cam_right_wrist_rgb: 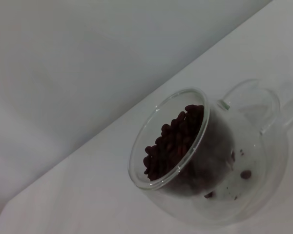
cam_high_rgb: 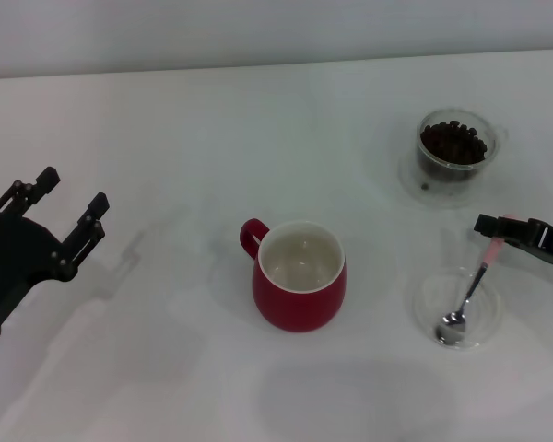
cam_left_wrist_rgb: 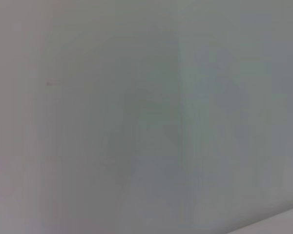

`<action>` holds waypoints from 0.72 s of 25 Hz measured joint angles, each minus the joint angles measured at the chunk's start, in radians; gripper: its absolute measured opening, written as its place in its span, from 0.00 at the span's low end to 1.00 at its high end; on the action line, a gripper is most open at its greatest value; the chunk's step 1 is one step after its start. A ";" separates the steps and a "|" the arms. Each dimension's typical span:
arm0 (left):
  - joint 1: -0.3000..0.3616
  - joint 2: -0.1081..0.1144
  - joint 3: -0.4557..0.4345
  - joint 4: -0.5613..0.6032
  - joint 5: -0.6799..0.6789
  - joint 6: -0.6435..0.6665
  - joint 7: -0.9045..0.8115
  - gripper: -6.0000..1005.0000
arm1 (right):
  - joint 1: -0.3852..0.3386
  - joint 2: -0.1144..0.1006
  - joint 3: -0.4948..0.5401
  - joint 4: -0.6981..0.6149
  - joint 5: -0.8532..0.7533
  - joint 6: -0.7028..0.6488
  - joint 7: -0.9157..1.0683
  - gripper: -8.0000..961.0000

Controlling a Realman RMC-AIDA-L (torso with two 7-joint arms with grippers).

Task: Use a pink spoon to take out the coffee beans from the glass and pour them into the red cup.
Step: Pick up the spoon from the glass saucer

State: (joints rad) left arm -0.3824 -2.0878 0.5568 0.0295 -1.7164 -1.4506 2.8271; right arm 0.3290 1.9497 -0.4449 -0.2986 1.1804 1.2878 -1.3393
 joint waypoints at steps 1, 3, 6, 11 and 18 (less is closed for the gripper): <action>0.000 0.000 0.000 0.000 0.000 0.000 0.000 0.65 | 0.000 0.000 -0.002 0.000 0.001 0.001 0.000 0.28; 0.000 0.000 0.000 0.000 0.000 -0.002 0.000 0.65 | -0.001 0.002 -0.004 0.000 0.001 0.005 0.000 0.26; 0.000 0.000 0.000 0.001 0.000 -0.002 0.000 0.65 | -0.001 0.003 -0.002 0.001 0.002 0.020 0.000 0.22; -0.001 0.000 0.000 0.001 0.000 -0.001 0.000 0.65 | -0.004 -0.001 0.003 0.001 0.009 0.033 0.001 0.19; 0.001 0.000 0.000 -0.001 0.000 0.000 0.000 0.65 | -0.017 -0.005 0.013 -0.020 0.036 0.054 0.002 0.17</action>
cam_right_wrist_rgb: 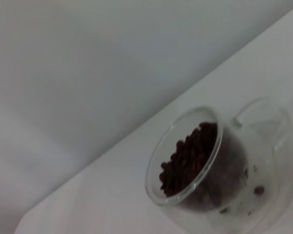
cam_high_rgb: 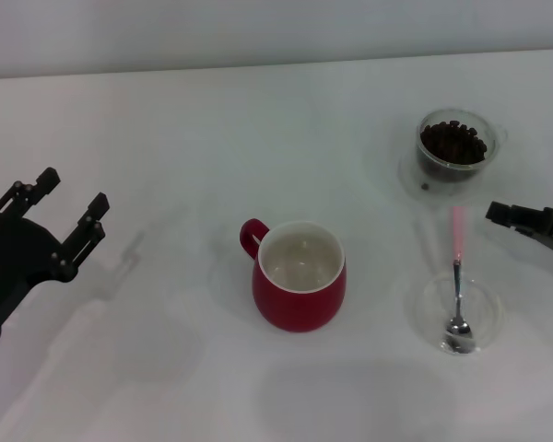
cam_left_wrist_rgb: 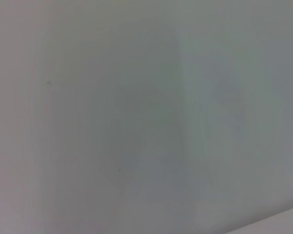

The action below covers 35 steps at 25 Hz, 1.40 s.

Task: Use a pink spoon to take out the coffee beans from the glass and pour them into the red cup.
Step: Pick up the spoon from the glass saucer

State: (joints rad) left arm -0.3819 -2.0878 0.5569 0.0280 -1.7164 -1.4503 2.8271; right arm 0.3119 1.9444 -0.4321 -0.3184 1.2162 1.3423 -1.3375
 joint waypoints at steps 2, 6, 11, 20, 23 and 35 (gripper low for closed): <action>0.000 0.000 0.000 -0.001 0.000 -0.002 0.000 0.65 | -0.005 -0.002 0.005 -0.004 0.002 0.005 0.000 0.17; 0.000 0.000 0.000 -0.002 0.000 -0.003 0.000 0.65 | -0.007 -0.007 0.006 -0.004 0.001 0.012 -0.005 0.15; 0.000 -0.001 0.000 -0.005 0.000 -0.005 0.000 0.65 | -0.008 -0.009 -0.002 -0.005 -0.007 0.007 -0.013 0.13; 0.004 -0.003 0.003 -0.012 0.000 -0.022 0.000 0.65 | 0.026 -0.021 -0.044 -0.005 -0.030 0.009 -0.021 0.18; 0.011 -0.003 0.002 -0.017 0.000 -0.037 0.000 0.65 | 0.044 -0.031 -0.060 -0.005 -0.042 0.018 -0.019 0.31; 0.025 -0.003 0.000 -0.017 0.000 -0.059 0.000 0.65 | 0.105 -0.060 -0.115 -0.026 -0.127 0.012 -0.012 0.39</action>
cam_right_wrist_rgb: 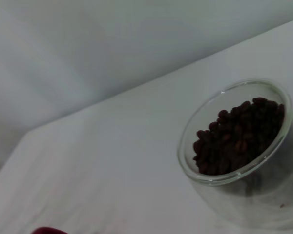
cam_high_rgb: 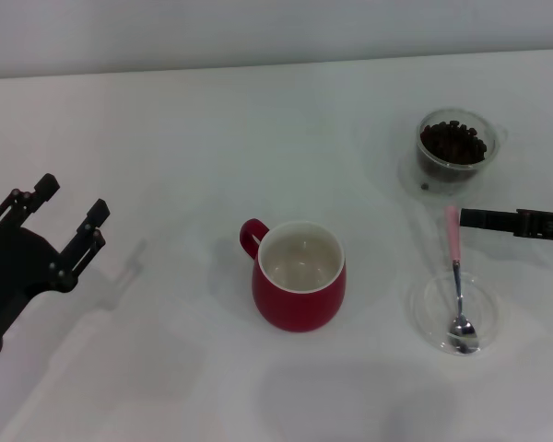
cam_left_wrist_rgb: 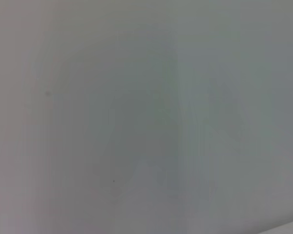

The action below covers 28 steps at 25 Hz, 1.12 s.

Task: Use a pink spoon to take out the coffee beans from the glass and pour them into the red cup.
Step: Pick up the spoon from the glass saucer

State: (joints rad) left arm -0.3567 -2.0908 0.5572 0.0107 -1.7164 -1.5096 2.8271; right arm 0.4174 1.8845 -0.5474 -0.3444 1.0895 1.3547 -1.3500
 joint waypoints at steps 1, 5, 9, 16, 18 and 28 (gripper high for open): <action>0.001 0.000 0.001 0.000 0.000 -0.003 0.000 0.65 | 0.003 0.000 0.000 -0.005 -0.008 -0.004 0.000 0.39; 0.002 0.000 0.001 0.000 0.000 -0.011 0.000 0.65 | 0.018 -0.001 -0.004 -0.010 -0.044 -0.017 0.012 0.39; 0.002 0.000 0.001 0.000 0.000 -0.017 0.000 0.65 | 0.033 0.008 -0.010 -0.017 -0.066 -0.017 0.014 0.39; 0.004 -0.001 0.003 0.000 0.000 -0.022 0.000 0.65 | 0.053 0.012 -0.032 -0.018 -0.072 0.000 0.016 0.39; 0.007 -0.002 0.002 -0.001 0.000 -0.022 0.000 0.65 | 0.057 0.011 -0.033 -0.018 -0.072 0.010 0.019 0.39; 0.011 0.000 0.000 -0.002 0.000 -0.022 0.000 0.65 | 0.085 0.013 -0.038 -0.018 -0.086 0.037 0.026 0.39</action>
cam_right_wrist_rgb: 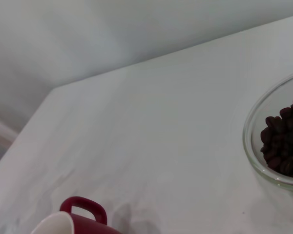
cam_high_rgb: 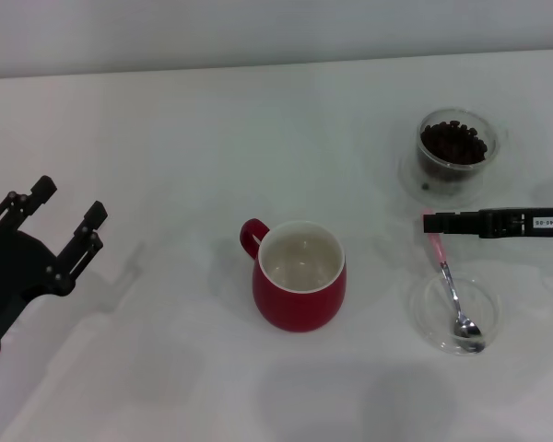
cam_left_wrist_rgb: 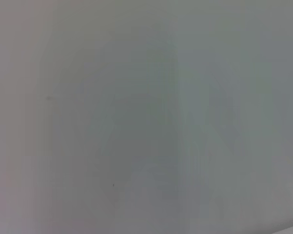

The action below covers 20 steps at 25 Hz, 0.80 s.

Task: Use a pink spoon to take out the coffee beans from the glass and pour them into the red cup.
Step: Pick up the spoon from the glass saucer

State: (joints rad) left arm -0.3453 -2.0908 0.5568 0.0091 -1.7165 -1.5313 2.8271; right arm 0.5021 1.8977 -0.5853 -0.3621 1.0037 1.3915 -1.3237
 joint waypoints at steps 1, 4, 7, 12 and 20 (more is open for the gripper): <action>0.000 0.000 0.000 0.000 0.000 0.000 0.000 0.65 | 0.003 0.000 0.000 0.000 -0.003 -0.003 0.000 0.39; -0.002 0.000 0.000 0.000 0.000 0.000 0.000 0.65 | 0.009 0.001 -0.001 0.000 -0.015 -0.015 0.000 0.39; -0.002 0.001 0.000 0.000 0.000 0.000 0.000 0.65 | 0.017 0.002 -0.005 0.000 -0.033 -0.031 0.005 0.39; 0.001 0.002 0.000 0.002 0.000 0.002 0.000 0.65 | 0.030 0.007 -0.014 0.000 -0.058 -0.055 0.013 0.39; 0.000 0.002 0.000 0.005 -0.006 0.008 0.000 0.65 | 0.040 0.009 -0.015 0.000 -0.062 -0.057 0.016 0.40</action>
State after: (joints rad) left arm -0.3451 -2.0893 0.5568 0.0136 -1.7220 -1.5234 2.8271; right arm 0.5418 1.9067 -0.5999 -0.3620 0.9418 1.3343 -1.3077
